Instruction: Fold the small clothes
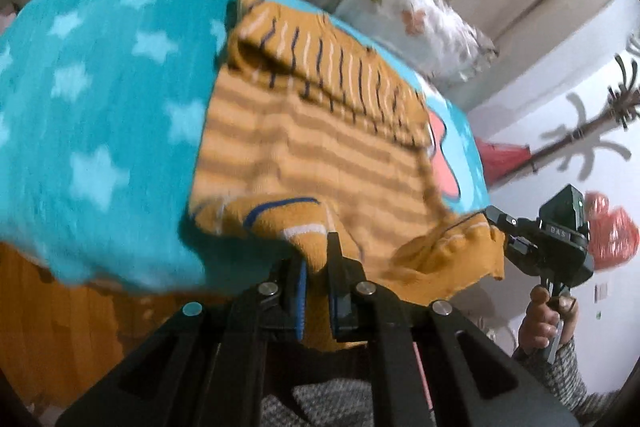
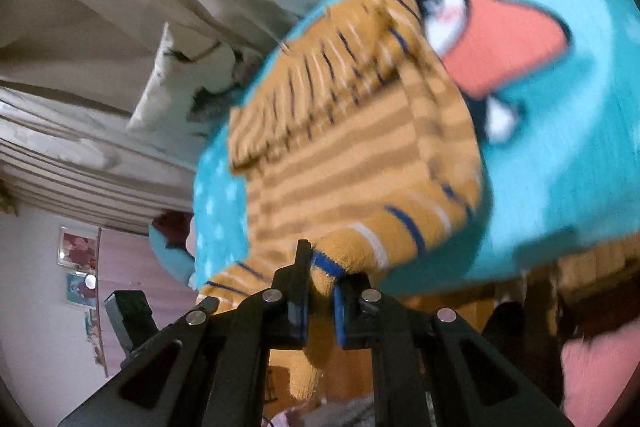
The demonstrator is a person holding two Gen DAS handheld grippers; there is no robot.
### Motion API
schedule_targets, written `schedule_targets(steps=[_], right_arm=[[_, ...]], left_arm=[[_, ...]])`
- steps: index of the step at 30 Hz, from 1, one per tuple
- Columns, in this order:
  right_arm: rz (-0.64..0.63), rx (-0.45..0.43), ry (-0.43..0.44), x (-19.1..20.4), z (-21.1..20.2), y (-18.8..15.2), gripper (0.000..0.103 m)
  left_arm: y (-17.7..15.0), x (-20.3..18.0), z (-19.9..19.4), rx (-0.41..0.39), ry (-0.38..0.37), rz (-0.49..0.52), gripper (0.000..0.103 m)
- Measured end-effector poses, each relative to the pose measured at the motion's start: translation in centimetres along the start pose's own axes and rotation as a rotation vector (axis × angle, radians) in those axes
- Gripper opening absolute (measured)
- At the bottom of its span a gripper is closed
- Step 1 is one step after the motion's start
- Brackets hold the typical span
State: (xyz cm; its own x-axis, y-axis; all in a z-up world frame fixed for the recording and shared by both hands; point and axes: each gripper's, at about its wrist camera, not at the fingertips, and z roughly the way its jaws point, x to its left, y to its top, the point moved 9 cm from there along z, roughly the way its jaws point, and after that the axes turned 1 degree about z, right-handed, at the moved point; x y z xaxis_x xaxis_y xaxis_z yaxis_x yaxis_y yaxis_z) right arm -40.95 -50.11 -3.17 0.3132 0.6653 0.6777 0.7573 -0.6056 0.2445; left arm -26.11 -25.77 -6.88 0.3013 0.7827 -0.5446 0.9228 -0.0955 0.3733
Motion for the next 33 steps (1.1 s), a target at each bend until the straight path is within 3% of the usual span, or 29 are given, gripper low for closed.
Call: schedule_targets(steps=[4,9,12,14,16,18,20,21,23,28,33], right_arm=[[-0.021,-0.017,0.006,0.8,1.4,5.5,0.01],[0.012,-0.008,-0.003,-0.4,5.1,13.3,0.011],[0.048,-0.007,-0.074,-2.4,8.1,18.3,0.013],[0.033,-0.005,-0.173,-3.8,9.8,20.8,0.024],[0.022,0.013,-0.214,-4.5,10.8,22.5,0.024],[0.002,0.042,-0.192,-4.3,11.2,23.2,0.03],[-0.04,0.067,-0.18,-3.8,11.3,23.5,0.042],[-0.06,0.077,-0.169,-3.6,11.1,23.5,0.045],[-0.079,0.063,-0.164,-3.4,10.4,24.2,0.061],[-0.039,-0.004,-0.19,-5.4,7.5,26.4,0.066],[-0.347,0.076,-0.29,-2.8,8.3,23.7,0.066]], left_arm=[[6.4,-0.3,1.5,-0.037,0.039,-0.011,0.008],[14.8,0.5,6.0,-0.035,0.098,-0.083,0.008],[18.7,1.7,9.0,-0.033,0.127,-0.143,0.013],[21.1,2.8,10.2,-0.042,0.125,-0.198,0.02],[22.6,3.3,10.5,-0.053,0.112,-0.232,0.026],[23.6,3.3,9.8,-0.08,0.098,-0.228,0.043],[24.6,3.6,8.9,-0.113,0.112,-0.22,0.06],[25.0,3.8,8.6,-0.119,0.118,-0.214,0.062],[24.9,4.0,8.4,-0.112,0.134,-0.189,0.062],[21.7,2.7,10.0,-0.025,0.296,0.072,0.063],[17.5,1.3,12.7,0.086,0.384,0.328,0.063]])
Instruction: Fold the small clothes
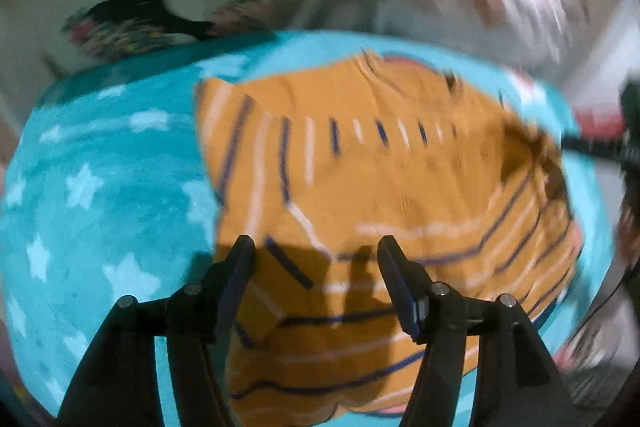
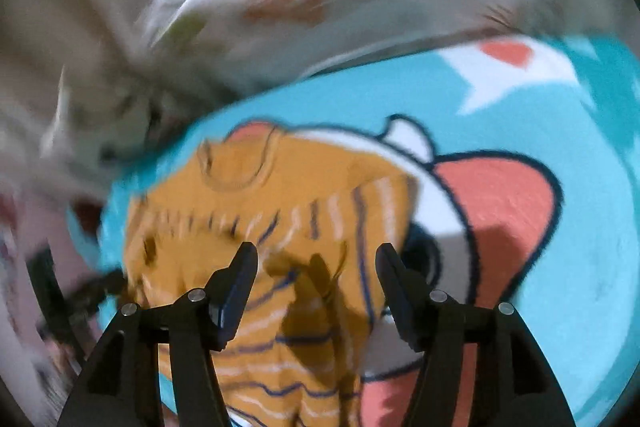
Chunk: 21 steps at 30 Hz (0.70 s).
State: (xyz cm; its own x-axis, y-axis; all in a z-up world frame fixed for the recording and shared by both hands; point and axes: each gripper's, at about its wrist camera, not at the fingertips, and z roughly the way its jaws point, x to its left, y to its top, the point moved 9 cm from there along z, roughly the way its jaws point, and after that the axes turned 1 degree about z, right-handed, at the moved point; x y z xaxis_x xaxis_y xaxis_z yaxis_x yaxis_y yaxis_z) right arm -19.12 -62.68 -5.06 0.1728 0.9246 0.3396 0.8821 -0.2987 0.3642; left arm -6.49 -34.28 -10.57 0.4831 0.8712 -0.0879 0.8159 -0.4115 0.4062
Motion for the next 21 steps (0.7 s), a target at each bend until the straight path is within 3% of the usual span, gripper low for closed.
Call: schedule_targets(steps=[3,6,7,8,9,10,11,12,17,21], right_arm=[[-0.219,0.016,-0.102,3.1,1.4,-1.0,0.067],[-0.407,0.01,-0.172,6.0,3.0,-1.9,0.07],[-0.458,0.005,-0.194,6.9,3.6,-2.0,0.07],[-0.515,-0.006,-0.224,7.5,4.1,-2.2,0.07],[-0.574,-0.023,-0.273,8.0,4.9,-2.2,0.07],[-0.614,-0.029,-0.313,8.1,5.5,-2.1,0.061],[-0.64,-0.013,-0.342,7.9,6.3,-2.0,0.018],[-0.623,0.011,-0.333,7.6,6.7,-1.7,0.007],[-0.391,0.012,-0.222,5.2,6.7,2.4,0.007],[-0.202,0.077,-0.16,1.8,9.2,4.1,0.012]], left_arm=[[-0.3,-0.1,1.2,0.016,0.08,0.069,0.063],[0.2,0.7,2.2,0.03,0.084,0.036,0.062],[0.5,1.1,2.4,0.038,0.084,0.009,0.049],[0.8,1.7,2.5,0.044,0.085,-0.018,0.022],[1.1,2.4,2.5,0.054,0.073,-0.06,0.014],[1.5,2.9,2.5,0.058,0.039,-0.104,0.013],[2.0,3.3,2.3,0.052,-0.003,-0.152,0.011],[2.5,3.7,2.2,0.046,-0.024,-0.182,0.011],[4.5,5.4,2.9,0.05,-0.112,-0.326,0.011],[4.4,7.5,5.9,0.101,-0.233,-0.533,0.013]])
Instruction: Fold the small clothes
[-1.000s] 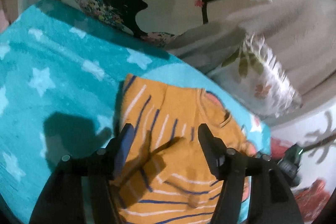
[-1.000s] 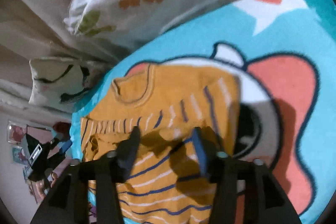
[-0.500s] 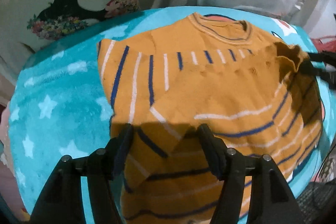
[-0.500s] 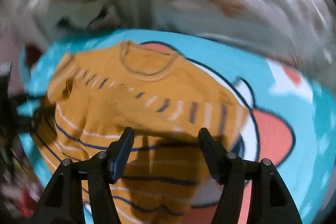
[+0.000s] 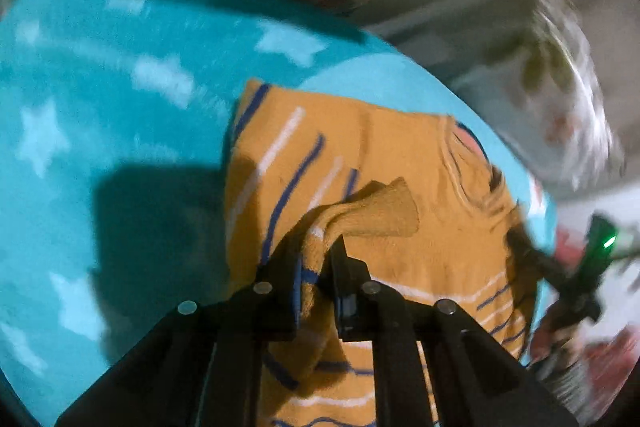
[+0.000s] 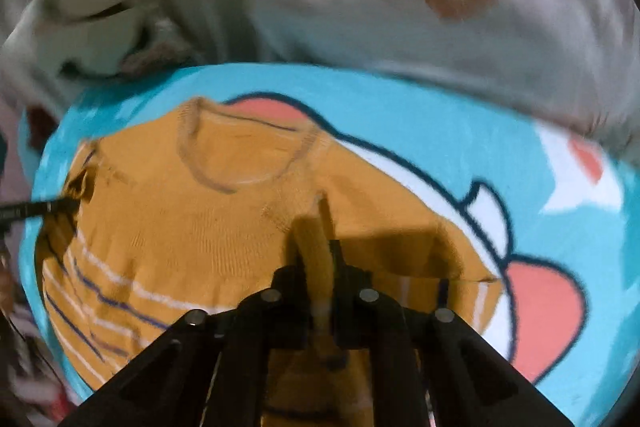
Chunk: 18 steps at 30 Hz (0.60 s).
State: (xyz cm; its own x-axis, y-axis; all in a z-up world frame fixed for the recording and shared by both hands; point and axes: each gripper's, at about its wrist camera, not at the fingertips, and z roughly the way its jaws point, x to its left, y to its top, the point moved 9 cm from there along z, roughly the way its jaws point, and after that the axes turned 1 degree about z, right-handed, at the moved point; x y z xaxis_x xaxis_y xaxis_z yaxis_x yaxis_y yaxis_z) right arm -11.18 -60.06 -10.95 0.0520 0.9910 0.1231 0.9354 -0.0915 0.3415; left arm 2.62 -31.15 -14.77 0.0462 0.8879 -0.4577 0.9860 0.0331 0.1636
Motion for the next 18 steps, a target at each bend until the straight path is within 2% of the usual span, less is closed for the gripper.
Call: schedule_targets(steps=[1,3,5,8,10,12,15,18], right_arm=[[0.043,0.028,0.021,-0.7,0.8,0.0,0.021],[0.151,0.038,0.11,-2.1,1.0,0.2,0.025],[0.195,0.039,0.143,-3.1,0.6,0.4,0.039],[0.189,0.014,0.122,-4.0,-0.5,0.9,0.044],[0.191,-0.013,0.105,-4.7,-1.2,1.5,0.05],[0.206,-0.055,0.071,-5.4,-2.7,2.0,0.051],[0.238,-0.122,0.03,-5.1,-4.8,3.4,0.051],[0.215,-0.164,0.059,-2.4,-6.8,3.8,0.051]], left_arm=[[0.1,0.3,0.1,0.003,-0.036,-0.04,0.013],[0.2,0.8,-0.6,-0.006,-0.107,-0.112,0.016],[0.5,1.3,-1.6,-0.029,-0.123,-0.142,0.027],[0.7,2.2,-3.9,-0.081,-0.079,-0.143,0.042],[0.8,3.4,-5.2,-0.116,-0.016,-0.141,0.054],[0.3,4.1,-6.4,-0.134,0.033,-0.112,0.055],[-1.4,4.4,-7.3,-0.133,0.062,-0.053,0.056],[-4.4,3.9,-7.5,-0.099,0.069,0.043,0.058]])
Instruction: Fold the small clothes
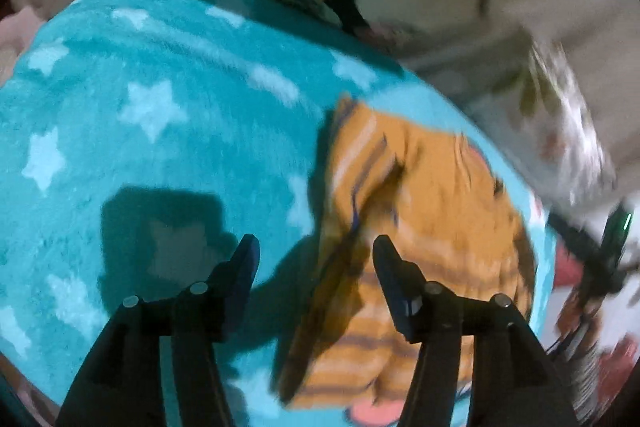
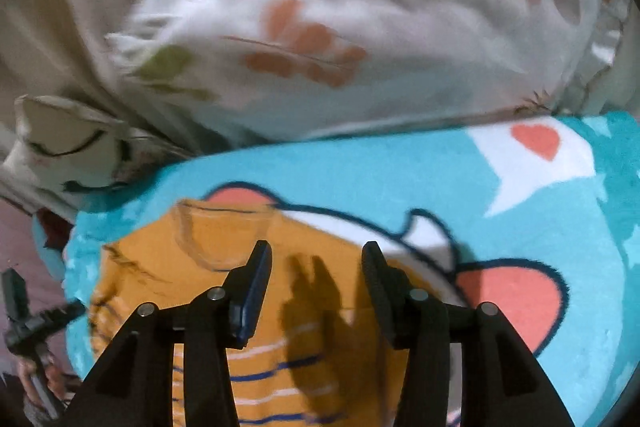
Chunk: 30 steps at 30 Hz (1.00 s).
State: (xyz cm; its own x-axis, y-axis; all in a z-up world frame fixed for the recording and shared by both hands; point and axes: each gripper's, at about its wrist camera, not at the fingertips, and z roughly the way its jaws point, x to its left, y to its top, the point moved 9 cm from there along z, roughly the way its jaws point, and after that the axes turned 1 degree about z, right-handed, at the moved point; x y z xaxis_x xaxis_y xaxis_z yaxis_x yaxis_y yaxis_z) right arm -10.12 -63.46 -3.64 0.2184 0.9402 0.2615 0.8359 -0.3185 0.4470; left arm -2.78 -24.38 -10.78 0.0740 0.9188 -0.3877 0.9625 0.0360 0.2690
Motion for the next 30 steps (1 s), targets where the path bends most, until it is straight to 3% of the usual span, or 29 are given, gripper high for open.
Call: schedule_targets(steps=[6,7,8,9,10,15,17,21,24,27,30], right_arm=[[-0.191,0.098,0.111,11.8,0.7,-5.2,0.046],[-0.234,0.12,0.116,13.9,1.5,-6.2,0.045],[-0.277,0.14,0.113,16.0,2.4,-7.2,0.045],[-0.313,0.157,0.112,17.9,3.4,-8.1,0.045],[-0.345,0.174,0.117,19.9,4.6,-8.9,0.044],[-0.496,0.203,0.046,27.7,11.5,-11.0,0.044],[-0.532,0.224,0.003,29.6,14.4,-11.3,0.04],[-0.591,0.173,-0.106,31.9,17.4,-10.0,0.044],[-0.573,0.176,-0.117,32.4,17.7,-9.3,0.05],[-0.493,0.109,-0.074,31.8,14.4,-8.1,0.05],[-0.413,0.069,-0.044,28.8,10.3,-8.1,0.053]], left_arm=[[-5.9,-0.4,1.4,0.097,-0.045,0.159,0.064],[-6.7,-0.1,2.0,0.131,-0.026,0.187,0.053],[-7.2,0.3,2.5,0.155,0.007,0.209,0.022],[-7.3,0.9,2.6,0.172,0.011,0.215,0.013],[-7.2,1.3,2.2,0.171,-0.01,0.2,0.013],[-6.9,3.0,0.6,0.152,-0.048,0.17,0.013],[-7.2,2.9,-0.2,0.132,-0.049,0.199,0.013],[-7.0,3.5,-3.2,0.061,-0.01,0.239,0.017],[-6.5,5.0,-6.0,-0.011,0.021,0.226,0.037],[-4.9,5.6,-7.3,-0.057,0.017,0.213,0.041],[-4.0,5.3,-7.7,-0.077,0.008,0.238,0.05]])
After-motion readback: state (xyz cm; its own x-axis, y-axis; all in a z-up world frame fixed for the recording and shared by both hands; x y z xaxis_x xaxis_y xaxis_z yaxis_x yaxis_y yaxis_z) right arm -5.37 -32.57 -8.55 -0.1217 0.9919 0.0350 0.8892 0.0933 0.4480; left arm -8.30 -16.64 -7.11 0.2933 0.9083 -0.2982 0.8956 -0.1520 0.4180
